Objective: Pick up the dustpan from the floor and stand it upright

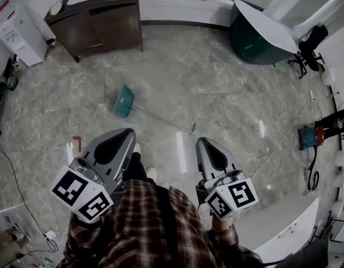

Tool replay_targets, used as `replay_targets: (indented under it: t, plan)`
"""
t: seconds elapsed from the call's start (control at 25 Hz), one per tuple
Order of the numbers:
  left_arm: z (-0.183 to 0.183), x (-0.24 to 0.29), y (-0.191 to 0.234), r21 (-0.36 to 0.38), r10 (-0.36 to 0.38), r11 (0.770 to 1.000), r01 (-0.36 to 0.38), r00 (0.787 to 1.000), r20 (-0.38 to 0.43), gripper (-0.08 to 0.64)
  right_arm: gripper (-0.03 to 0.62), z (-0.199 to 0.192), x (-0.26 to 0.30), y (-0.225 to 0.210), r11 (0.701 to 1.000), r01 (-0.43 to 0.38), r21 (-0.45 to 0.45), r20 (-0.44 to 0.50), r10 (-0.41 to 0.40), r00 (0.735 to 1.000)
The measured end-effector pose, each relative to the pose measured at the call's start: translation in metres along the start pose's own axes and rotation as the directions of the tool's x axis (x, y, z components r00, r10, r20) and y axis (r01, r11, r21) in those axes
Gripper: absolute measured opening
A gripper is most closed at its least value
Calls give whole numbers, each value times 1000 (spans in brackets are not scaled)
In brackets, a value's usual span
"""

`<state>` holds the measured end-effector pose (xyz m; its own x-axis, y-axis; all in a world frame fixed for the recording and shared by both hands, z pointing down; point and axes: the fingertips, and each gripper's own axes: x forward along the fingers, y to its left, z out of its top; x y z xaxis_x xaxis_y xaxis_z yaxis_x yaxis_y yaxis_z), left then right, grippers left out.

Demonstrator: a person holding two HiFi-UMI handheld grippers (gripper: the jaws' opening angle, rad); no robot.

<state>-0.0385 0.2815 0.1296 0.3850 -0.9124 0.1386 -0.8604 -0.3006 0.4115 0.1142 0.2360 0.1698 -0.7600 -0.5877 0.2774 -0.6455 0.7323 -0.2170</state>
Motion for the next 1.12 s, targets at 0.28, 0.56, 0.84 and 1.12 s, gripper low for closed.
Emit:
replay_targets:
  t: [0.28,0.56,0.84,1.12]
  plan:
    - [14,98,29,4,-123,992,124,989,-80,0,11,14,42,-68,991,123,60,-1,-123,992]
    - [55,201,63,12,-264,963,268,955,-137,0,11,61,106,-128,970,231,70,27,-234,972]
    - [70,274,90,-12,-397,914,406,887,-236,0,11,85,138,-170,919,382,98,29,-387,922]
    - [54,307,87,-53,-459,884,464,840,-291,0,11,68,118,-196,862,486,145,-20,-489,872]
